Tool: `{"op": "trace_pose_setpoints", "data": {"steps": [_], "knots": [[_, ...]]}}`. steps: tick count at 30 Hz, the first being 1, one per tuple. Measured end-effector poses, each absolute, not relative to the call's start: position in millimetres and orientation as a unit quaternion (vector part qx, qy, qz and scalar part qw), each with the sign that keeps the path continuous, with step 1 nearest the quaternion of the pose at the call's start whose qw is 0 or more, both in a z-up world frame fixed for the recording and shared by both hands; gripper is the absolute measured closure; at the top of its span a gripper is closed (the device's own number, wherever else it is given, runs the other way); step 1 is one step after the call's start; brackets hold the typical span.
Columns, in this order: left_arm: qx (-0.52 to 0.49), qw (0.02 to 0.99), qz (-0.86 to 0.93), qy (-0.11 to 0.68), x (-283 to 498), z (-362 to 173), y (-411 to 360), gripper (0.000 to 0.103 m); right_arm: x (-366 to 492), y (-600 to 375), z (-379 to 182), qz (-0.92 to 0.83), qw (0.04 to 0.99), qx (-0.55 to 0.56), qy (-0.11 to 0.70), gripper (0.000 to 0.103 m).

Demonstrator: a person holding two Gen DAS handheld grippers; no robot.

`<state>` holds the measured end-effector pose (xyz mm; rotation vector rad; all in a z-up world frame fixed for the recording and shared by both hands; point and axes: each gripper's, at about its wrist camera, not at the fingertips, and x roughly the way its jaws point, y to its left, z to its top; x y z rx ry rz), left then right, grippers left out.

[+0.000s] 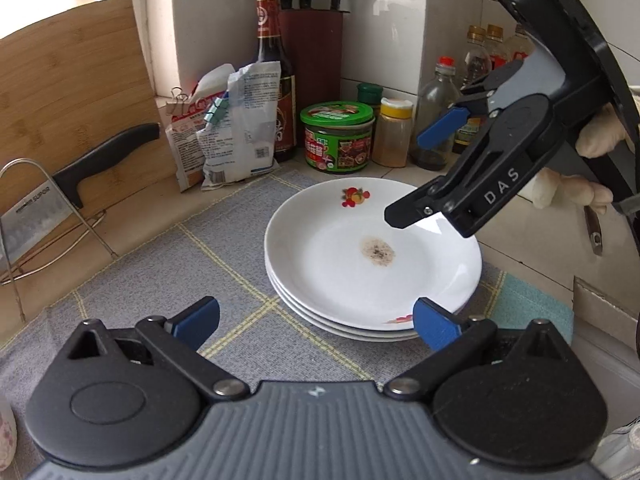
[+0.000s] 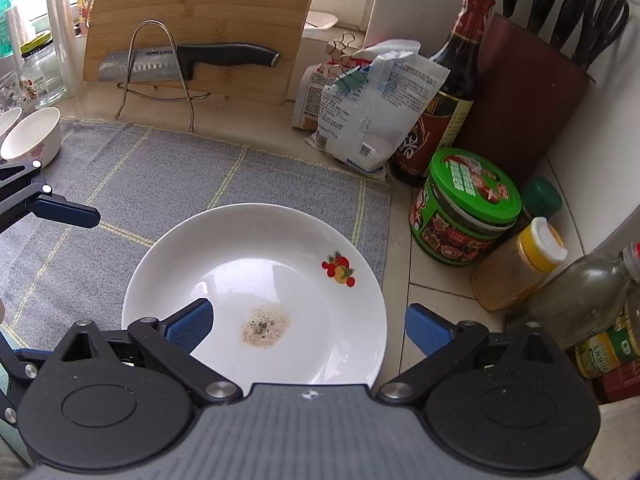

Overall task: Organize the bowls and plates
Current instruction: 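Open the right gripper and withdraw it from the plate stack, then move the right gripper to a plain white bowl and close on its rim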

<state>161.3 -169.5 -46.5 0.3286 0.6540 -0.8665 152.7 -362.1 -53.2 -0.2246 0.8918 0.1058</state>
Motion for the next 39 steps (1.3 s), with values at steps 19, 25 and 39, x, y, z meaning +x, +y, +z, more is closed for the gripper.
{"op": "trace_pose_setpoints", "data": {"steps": [19, 25, 39], "knots": [[0.076, 0.915, -0.214, 0.333, 114.8, -32.0, 1.5, 0.001, 145.5, -200.9, -63.0, 0.215, 0.894, -0.152, 0.363, 0.000], [0.085, 0.920, -0.191, 0.332, 96.4, -30.3, 70.5, 0.001, 139.8, -125.5, -67.2, 0.238, 0.888, -0.138, 0.370, 0.000], [0.066, 0.924, -0.147, 0.346, 98.7, -62.6, 170.6, 0.001, 140.8, 4.5, -70.5, 0.301, 0.871, -0.124, 0.367, 0.000]]}}
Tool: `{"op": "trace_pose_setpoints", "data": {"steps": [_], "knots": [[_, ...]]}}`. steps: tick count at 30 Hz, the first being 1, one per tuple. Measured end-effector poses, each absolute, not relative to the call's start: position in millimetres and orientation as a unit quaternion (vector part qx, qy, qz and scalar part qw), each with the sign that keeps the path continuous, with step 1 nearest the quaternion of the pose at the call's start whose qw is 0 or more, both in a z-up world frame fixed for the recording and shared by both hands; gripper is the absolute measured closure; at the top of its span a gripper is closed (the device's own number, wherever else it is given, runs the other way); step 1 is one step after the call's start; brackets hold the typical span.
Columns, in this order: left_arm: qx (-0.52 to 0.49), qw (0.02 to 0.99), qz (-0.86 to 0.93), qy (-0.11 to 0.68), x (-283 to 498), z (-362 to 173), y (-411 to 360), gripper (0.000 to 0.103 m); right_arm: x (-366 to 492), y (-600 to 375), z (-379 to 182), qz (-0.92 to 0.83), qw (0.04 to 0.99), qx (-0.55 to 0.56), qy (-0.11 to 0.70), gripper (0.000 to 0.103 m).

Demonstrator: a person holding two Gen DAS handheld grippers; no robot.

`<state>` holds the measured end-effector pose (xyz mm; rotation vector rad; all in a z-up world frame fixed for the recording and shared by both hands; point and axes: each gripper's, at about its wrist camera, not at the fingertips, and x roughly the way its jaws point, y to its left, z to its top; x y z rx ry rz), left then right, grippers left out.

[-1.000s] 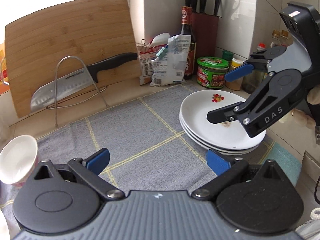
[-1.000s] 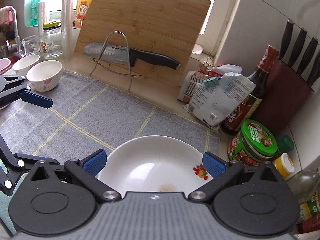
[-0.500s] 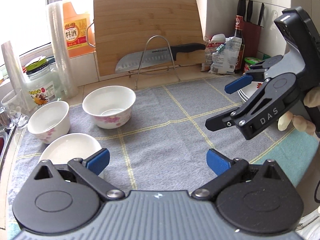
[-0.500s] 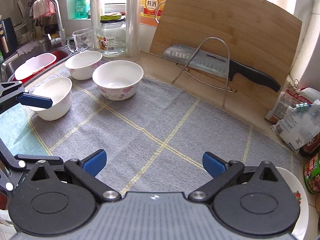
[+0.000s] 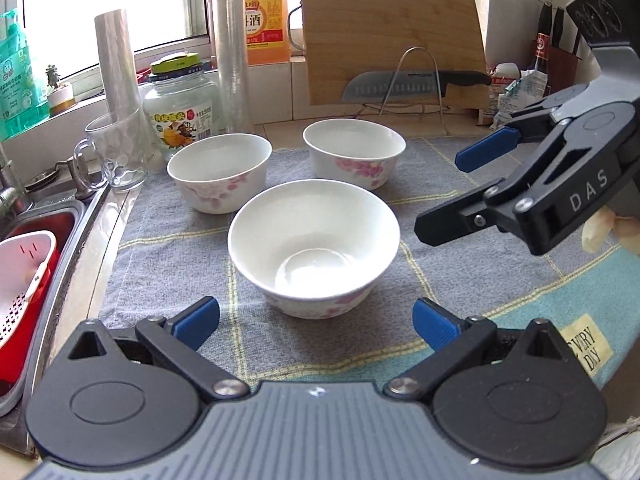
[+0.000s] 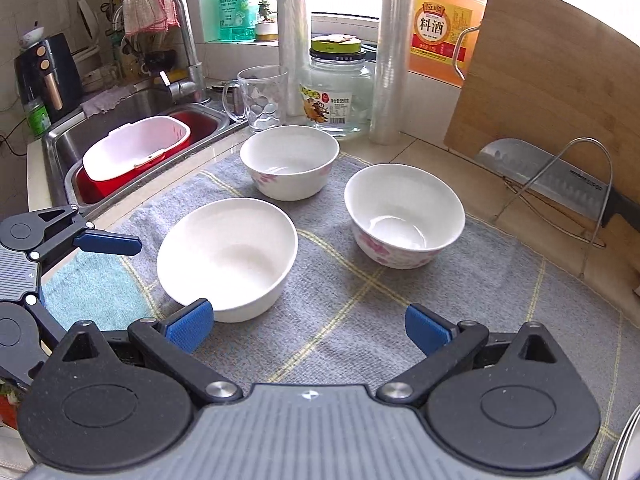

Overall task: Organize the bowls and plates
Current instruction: 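Move the right gripper to a plain white bowl and close on its rim, then lift and carry the white bowl with the right gripper toward the plate stack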

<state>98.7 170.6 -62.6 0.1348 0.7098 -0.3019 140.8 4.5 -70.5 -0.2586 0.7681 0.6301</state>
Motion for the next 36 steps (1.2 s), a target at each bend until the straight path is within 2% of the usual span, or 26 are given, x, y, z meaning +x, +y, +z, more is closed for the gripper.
{"op": "trace_pose_setpoints", "data": {"steps": [11, 18, 21, 24, 36], "knots": [[0.088, 0.922, -0.174, 0.334, 114.4, -77.0, 173.2, 0.003, 154.4, 45.2, -83.0, 0.321, 0.854, -0.125, 0.391, 0.000], [0.088, 0.919, -0.187, 0.335, 121.6, -81.9, 170.0, 0.013, 169.0, 56.9, -87.4, 0.341, 0.840, -0.123, 0.404, 0.000], [0.096, 0.920, -0.187, 0.331, 121.9, -82.7, 168.5, 0.014, 175.5, 61.2, -89.6, 0.349, 0.834, -0.126, 0.409, 0.000], [0.103, 0.921, -0.187, 0.324, 121.3, -82.2, 167.6, 0.018, 181.3, 64.7, -91.4, 0.355, 0.829, -0.128, 0.413, 0.005], [0.102, 0.922, -0.192, 0.320, 122.4, -81.5, 167.9, 0.019, 194.0, 69.4, -93.3, 0.375, 0.815, -0.118, 0.426, 0.016]]}}
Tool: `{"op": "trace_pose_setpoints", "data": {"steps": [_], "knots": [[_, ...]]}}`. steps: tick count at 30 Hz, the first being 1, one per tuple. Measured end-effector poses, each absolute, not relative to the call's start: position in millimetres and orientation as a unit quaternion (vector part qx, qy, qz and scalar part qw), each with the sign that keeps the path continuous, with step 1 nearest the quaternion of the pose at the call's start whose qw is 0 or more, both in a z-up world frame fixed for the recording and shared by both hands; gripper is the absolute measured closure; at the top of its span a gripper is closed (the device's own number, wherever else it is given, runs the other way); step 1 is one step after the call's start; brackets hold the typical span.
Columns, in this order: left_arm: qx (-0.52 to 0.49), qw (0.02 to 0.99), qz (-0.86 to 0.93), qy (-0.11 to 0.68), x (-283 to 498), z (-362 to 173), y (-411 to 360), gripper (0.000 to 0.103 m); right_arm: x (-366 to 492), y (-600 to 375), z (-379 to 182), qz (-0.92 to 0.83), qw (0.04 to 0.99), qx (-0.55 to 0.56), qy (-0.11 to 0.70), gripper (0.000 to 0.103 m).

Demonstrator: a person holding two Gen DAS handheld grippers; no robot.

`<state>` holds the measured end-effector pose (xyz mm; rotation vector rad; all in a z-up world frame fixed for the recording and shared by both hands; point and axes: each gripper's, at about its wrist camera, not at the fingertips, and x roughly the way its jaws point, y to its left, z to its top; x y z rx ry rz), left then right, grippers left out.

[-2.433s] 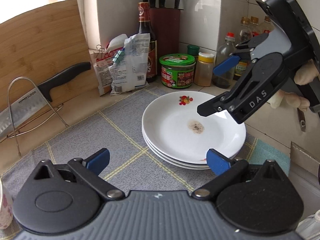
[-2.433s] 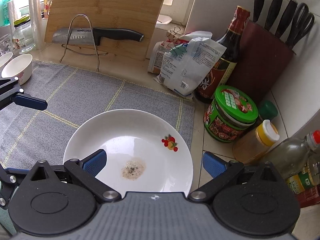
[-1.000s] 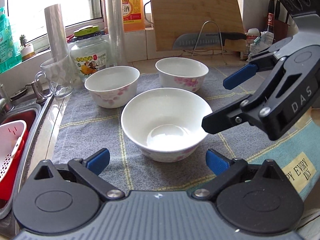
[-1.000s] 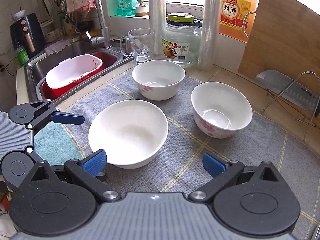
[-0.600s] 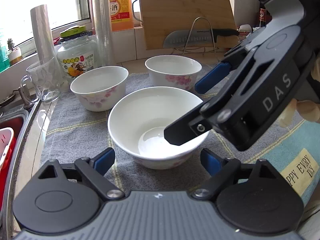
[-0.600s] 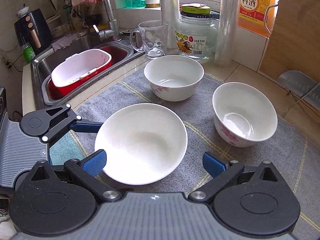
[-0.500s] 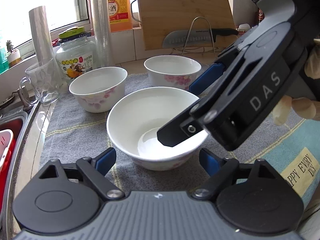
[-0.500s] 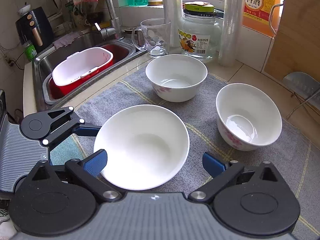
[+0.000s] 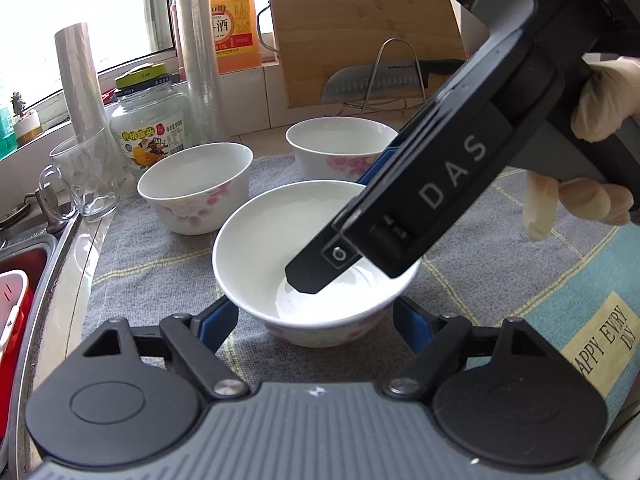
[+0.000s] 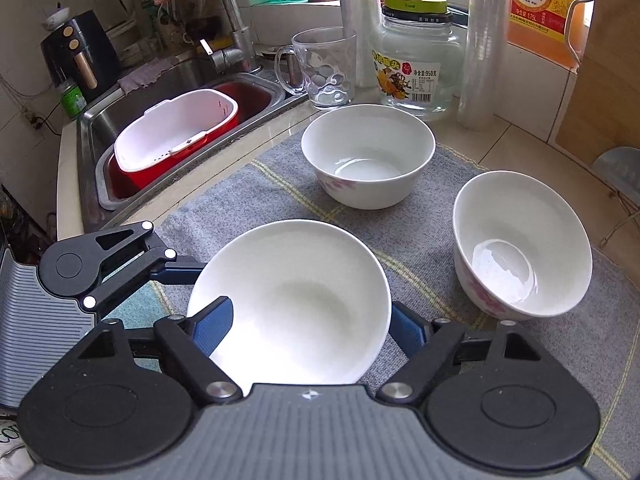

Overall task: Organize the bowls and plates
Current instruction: 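Lift and carry the white bowl with the right gripper toward the plate stack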

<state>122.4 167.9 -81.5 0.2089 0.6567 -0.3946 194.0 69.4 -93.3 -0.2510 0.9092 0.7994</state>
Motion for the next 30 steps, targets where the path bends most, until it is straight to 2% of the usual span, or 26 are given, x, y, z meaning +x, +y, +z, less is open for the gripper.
{"op": "trace_pose_setpoints", "data": {"steps": [6, 30], "knots": [[0.101, 0.921, -0.194, 0.321, 123.4, -80.9, 168.3, 0.019, 195.3, 69.5, -94.2, 0.376, 0.813, -0.114, 0.429, 0.019], [0.123, 0.908, -0.231, 0.327, 115.9, -56.5, 144.3, 0.019, 182.6, 39.3, -80.8, 0.357, 0.824, -0.076, 0.433, 0.019]]}}
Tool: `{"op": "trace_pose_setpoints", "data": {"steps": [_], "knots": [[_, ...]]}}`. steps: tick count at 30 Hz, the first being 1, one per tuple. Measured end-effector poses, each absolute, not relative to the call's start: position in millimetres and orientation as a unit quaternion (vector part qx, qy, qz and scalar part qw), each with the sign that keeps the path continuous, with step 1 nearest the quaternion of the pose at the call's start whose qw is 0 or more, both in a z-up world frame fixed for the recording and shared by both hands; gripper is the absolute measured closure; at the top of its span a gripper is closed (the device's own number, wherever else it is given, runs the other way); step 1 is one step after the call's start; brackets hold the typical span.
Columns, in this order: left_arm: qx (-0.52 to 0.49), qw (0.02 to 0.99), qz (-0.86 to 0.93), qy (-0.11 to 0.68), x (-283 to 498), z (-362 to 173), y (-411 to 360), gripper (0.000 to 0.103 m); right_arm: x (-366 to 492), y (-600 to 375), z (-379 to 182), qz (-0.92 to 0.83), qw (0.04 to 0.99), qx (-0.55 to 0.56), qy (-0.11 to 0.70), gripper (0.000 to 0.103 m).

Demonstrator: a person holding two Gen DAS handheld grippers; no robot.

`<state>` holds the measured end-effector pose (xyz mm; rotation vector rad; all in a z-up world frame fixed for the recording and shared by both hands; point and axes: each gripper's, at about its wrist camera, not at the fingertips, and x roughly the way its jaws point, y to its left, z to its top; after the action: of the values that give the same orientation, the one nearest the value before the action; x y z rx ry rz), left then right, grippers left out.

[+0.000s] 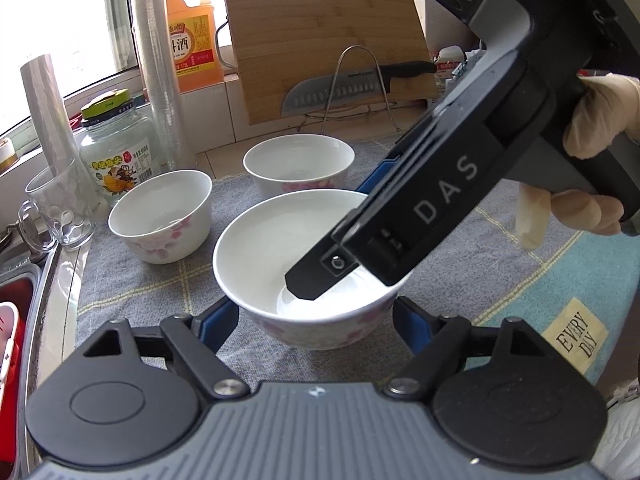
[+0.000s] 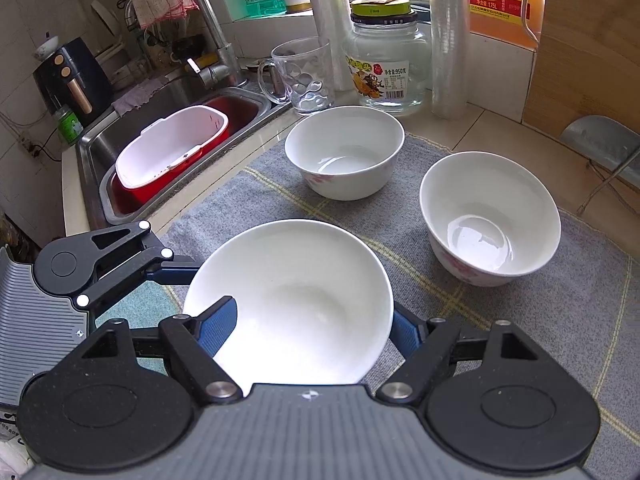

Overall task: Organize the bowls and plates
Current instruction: 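Lift and carry the white bowl with the right gripper toward the plate stack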

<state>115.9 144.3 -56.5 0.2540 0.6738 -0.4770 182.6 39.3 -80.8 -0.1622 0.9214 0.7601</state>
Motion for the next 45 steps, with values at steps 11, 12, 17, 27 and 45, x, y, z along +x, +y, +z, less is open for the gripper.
{"op": "trace_pose_setpoints", "data": {"steps": [11, 12, 17, 27, 45], "knots": [[0.143, 0.893, -0.280, 0.322, 118.2, -49.8, 104.0, 0.019, 168.1, -6.4, -76.3, 0.315, 0.844, -0.055, 0.430, 0.019], [0.144, 0.892, -0.284, 0.320, 118.1, -49.6, 100.8, 0.019, 166.6, -11.1, -76.2, 0.310, 0.846, -0.053, 0.430, 0.019], [0.150, 0.884, -0.310, 0.317, 116.9, -50.8, 79.5, 0.019, 156.7, -35.5, -76.1, 0.284, 0.856, -0.047, 0.429, 0.019], [0.154, 0.870, -0.348, 0.315, 117.4, -54.9, 45.1, 0.019, 142.2, -76.6, -78.1, 0.243, 0.869, -0.037, 0.430, 0.018], [0.150, 0.859, -0.363, 0.330, 124.9, -73.3, 19.5, 0.019, 143.8, -102.5, -96.1, 0.218, 0.869, -0.036, 0.443, 0.018]]}}
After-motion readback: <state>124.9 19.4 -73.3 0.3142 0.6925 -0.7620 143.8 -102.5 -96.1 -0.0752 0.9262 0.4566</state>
